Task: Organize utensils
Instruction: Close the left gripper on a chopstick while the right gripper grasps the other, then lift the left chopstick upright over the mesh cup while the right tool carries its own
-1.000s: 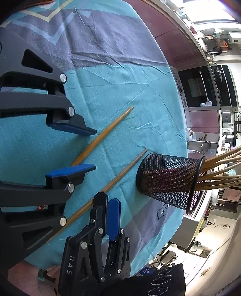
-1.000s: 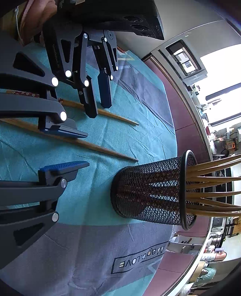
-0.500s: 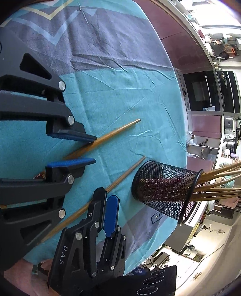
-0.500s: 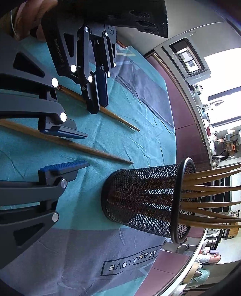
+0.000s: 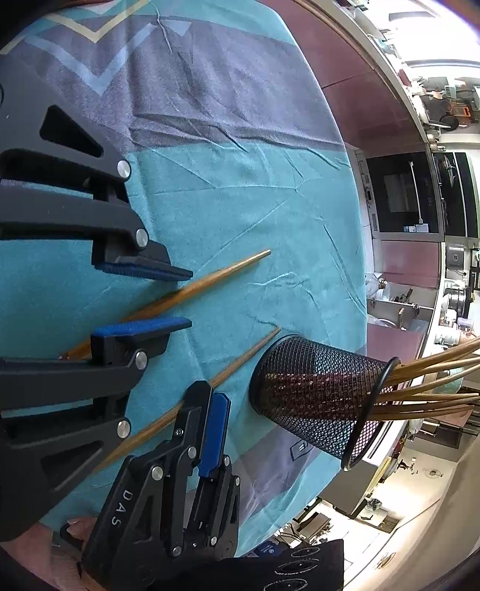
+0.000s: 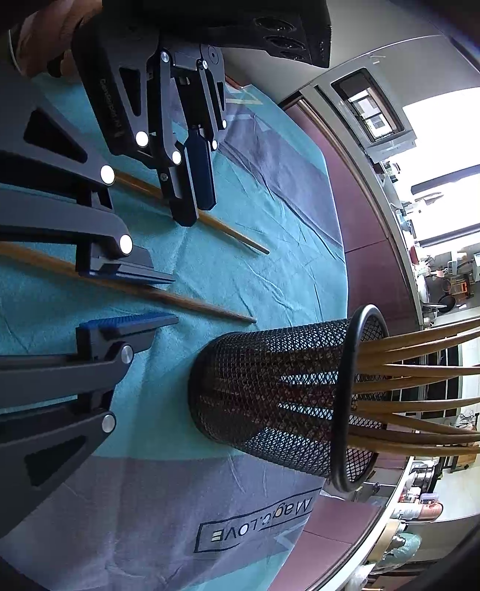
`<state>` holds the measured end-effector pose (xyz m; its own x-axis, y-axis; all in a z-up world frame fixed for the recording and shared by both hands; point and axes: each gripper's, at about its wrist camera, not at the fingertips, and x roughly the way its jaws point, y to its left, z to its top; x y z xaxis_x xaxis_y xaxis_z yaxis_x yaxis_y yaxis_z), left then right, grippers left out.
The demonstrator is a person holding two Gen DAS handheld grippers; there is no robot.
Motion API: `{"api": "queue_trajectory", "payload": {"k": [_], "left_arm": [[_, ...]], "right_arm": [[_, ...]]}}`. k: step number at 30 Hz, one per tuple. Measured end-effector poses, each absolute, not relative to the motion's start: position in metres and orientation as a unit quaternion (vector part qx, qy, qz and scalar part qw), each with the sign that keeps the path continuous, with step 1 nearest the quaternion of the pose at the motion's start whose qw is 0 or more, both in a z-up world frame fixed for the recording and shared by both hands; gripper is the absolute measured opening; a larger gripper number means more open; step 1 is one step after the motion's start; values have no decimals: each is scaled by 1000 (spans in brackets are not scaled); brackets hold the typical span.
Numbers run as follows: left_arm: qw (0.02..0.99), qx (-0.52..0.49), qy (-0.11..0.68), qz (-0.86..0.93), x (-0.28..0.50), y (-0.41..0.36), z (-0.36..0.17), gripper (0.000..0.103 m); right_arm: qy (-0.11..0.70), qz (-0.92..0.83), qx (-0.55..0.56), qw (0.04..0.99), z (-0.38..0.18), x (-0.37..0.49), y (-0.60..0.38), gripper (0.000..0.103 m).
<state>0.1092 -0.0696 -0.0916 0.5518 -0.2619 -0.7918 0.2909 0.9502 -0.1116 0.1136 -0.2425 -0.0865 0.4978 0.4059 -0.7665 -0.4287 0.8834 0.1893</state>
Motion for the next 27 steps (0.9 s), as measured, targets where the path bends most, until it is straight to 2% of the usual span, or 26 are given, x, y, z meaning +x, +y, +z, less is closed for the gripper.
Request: {"api": "queue_trajectory", "payload": {"k": [3,10,27], "left_arm": [[880,10,448,-155,111,-68,-91,14],[881,3,448,-154,112,-67,-92,8],[885,-15,436,-165,104,-57,-81,8]], "right_arm": [[440,245,-7,864,-87,114,-243,8],[443,248,7,862,-87,115,-247,8],[425,274,38,862,-69,105,-260,7]]}}
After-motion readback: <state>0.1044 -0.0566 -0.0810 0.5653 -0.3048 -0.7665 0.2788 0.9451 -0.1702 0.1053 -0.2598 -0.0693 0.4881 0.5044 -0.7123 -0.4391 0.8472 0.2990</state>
